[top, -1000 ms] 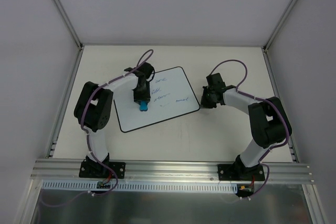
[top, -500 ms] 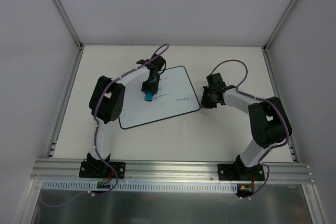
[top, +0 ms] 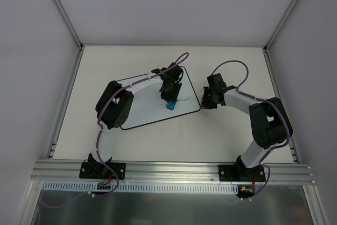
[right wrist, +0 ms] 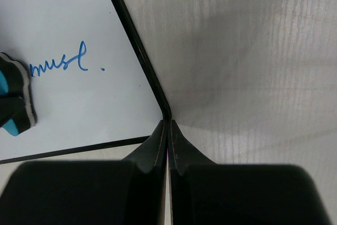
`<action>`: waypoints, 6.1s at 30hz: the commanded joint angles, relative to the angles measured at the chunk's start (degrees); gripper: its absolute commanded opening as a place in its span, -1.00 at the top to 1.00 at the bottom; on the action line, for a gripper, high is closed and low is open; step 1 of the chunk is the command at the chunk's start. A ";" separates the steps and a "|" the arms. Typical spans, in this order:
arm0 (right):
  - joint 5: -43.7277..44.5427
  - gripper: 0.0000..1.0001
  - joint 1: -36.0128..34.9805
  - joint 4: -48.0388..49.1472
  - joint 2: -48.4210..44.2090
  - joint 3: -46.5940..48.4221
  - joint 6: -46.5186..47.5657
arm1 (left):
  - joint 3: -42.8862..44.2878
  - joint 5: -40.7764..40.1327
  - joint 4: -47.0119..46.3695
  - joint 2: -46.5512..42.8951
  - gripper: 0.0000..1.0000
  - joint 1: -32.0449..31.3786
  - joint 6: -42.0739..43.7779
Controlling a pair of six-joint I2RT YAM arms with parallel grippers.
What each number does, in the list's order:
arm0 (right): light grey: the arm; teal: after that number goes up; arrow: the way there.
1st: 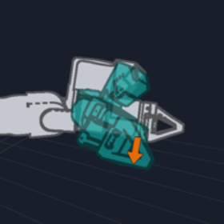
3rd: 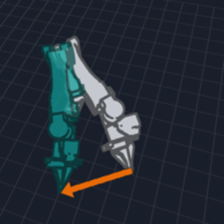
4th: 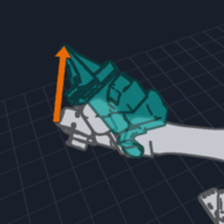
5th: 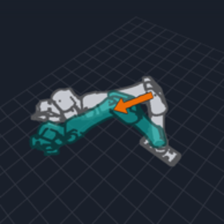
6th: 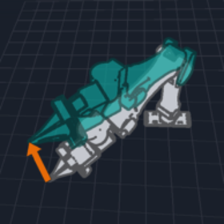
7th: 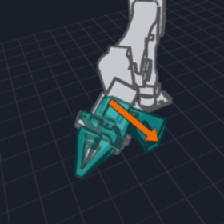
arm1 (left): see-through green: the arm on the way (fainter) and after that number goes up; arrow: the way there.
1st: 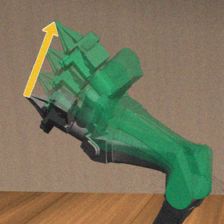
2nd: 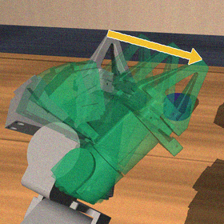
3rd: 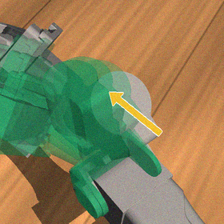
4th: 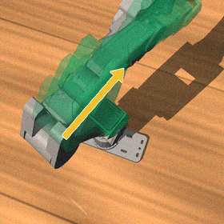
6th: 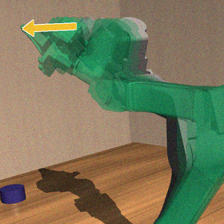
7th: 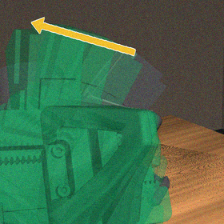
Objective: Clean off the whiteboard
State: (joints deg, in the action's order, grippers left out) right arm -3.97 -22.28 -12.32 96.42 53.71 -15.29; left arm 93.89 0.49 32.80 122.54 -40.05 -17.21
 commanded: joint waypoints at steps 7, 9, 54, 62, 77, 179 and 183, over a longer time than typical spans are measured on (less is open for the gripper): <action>1.51 0.99 -0.39 -3.33 0.70 -1.33 -0.36 | -14.43 -13.31 7.11 -8.28 1.00 13.77 0.15; 1.51 0.99 -0.39 -3.33 0.79 -1.16 -0.36 | -15.83 -15.25 7.11 -9.42 1.00 15.35 0.86; -1.13 0.99 -1.80 -3.33 -0.79 -3.61 0.35 | -9.13 6.89 7.19 2.98 1.00 2.26 4.56; -2.10 0.99 -4.17 -3.42 -7.21 -8.62 -0.71 | -22.86 4.87 6.76 -5.37 1.00 1.56 2.97; -0.51 0.45 -4.61 -3.24 -11.00 -3.89 5.17 | -9.70 -9.98 7.02 -11.01 1.00 7.70 -0.02; -4.29 0.99 -8.92 7.57 13.44 8.51 6.32 | 0.09 -7.43 7.46 -0.36 1.00 17.64 0.95; -4.38 0.99 -8.92 7.83 13.53 8.51 6.50 | -4.67 -9.02 7.37 -2.48 1.00 18.52 1.48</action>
State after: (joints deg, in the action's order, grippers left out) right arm -8.91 -30.26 0.51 109.45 64.55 -10.22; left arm 93.32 -4.05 35.33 121.58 -20.97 -15.79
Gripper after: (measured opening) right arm 0.027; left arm 0.326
